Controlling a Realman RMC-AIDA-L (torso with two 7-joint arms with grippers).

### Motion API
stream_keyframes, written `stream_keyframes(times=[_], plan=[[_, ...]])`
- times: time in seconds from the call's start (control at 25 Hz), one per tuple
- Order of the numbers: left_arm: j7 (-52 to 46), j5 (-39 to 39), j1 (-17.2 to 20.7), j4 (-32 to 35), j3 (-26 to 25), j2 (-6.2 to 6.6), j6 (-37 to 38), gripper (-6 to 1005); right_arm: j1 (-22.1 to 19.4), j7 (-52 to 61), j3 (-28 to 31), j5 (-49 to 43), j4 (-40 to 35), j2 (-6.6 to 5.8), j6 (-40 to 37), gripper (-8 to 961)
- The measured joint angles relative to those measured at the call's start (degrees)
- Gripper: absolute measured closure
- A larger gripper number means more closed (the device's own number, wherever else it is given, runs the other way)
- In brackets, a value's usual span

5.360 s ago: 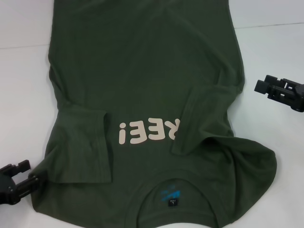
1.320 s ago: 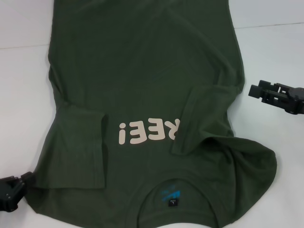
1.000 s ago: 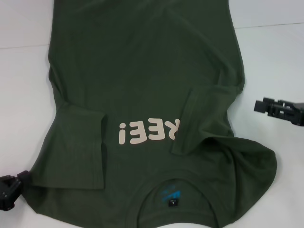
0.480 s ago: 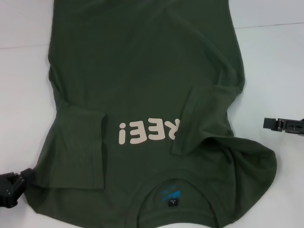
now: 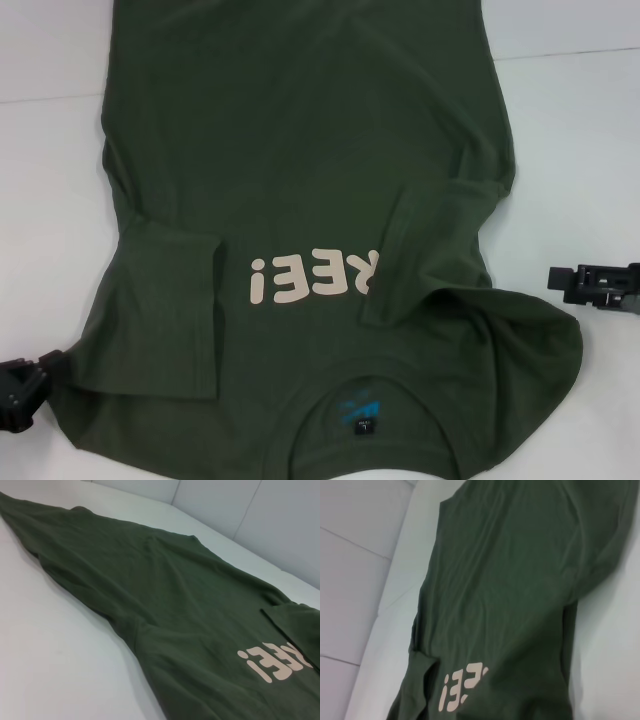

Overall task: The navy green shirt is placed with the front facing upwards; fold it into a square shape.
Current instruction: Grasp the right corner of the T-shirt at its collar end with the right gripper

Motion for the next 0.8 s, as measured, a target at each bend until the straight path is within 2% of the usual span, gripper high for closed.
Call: stream_keyframes(times=[0.24, 0.8], plan=[[0.19, -0.01, -0.42, 0.01, 0.08, 0.08, -1.14, 993, 0.0, 0.79, -0.05, -0.03, 2.64, 0.09, 2.82, 285], [0.24, -0.01, -0.97, 0.01, 0.19, 0.26, -1.57, 993, 0.28, 2.22, -2.39, -0.03, 3.03, 0.51, 5.53, 284]])
